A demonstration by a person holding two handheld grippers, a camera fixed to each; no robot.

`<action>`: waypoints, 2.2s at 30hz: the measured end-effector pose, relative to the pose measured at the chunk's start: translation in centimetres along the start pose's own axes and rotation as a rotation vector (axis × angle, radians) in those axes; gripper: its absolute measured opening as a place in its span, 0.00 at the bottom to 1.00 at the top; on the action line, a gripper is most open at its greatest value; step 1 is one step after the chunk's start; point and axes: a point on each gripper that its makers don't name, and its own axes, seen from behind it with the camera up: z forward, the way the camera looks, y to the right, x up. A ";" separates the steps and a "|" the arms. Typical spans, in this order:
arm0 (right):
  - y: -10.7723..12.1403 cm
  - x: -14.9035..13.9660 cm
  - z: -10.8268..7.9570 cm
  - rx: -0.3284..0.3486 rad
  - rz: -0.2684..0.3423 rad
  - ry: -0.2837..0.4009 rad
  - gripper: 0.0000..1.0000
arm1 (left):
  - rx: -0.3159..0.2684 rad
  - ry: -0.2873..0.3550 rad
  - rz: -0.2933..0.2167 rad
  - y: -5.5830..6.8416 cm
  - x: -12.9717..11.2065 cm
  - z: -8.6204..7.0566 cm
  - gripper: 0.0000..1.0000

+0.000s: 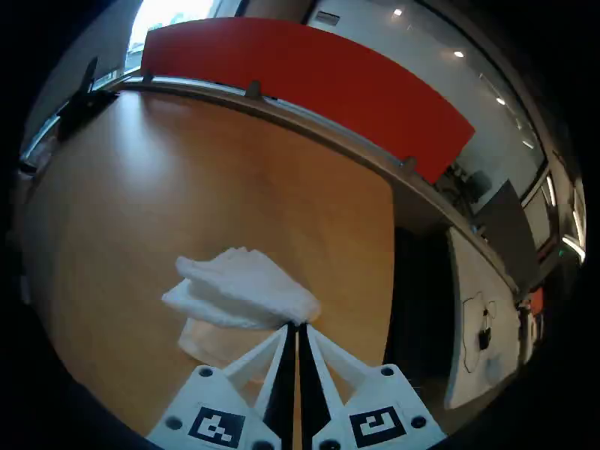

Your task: Fold towel

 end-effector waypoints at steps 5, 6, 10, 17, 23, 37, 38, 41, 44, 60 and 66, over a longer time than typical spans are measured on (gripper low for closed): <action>0.2 -0.1 0.2 -0.015 -0.013 0.001 0.04 | 0.003 -0.002 0.003 0.0 -0.2 0.0 0.93; 0.3 -0.3 0.2 -0.016 -0.012 -0.003 0.04 | 0.004 -0.003 0.004 0.0 -0.2 0.0 0.93; 0.3 -1.3 0.7 -0.016 -0.003 -0.036 0.04 | 0.005 -0.003 0.007 0.0 -0.2 0.0 0.93; -0.3 -3.9 1.6 -0.014 0.014 -0.101 0.04 | 0.009 -0.007 0.010 -0.1 -0.4 0.0 0.93; -1.2 -6.1 2.3 -0.004 0.036 -0.144 0.04 | 0.015 -0.009 0.010 -0.3 -0.5 0.0 0.93; -2.4 -10.2 3.0 -0.007 0.095 -0.223 0.04 | 0.024 -0.013 0.008 -0.6 -0.8 -0.2 0.93; -2.5 -10.5 3.0 -0.007 0.098 -0.228 0.04 | 0.024 -0.014 0.007 -0.6 -0.8 -0.2 0.93; -2.8 -11.4 3.0 -0.005 0.105 -0.243 0.05 | 0.025 -0.015 0.008 -0.6 -0.9 -0.2 0.93; -3.1 -12.1 3.1 -0.004 0.110 -0.256 0.06 | 0.025 -0.016 0.009 -0.7 -1.0 -0.2 0.93; -3.4 -13.1 2.8 -0.017 0.115 -0.272 0.36 | 0.025 -0.013 0.014 -0.6 -0.8 -0.3 0.92; -2.8 -13.1 2.7 -0.039 0.110 -0.278 0.44 | 0.027 -0.015 0.016 -0.7 -0.9 -0.3 0.93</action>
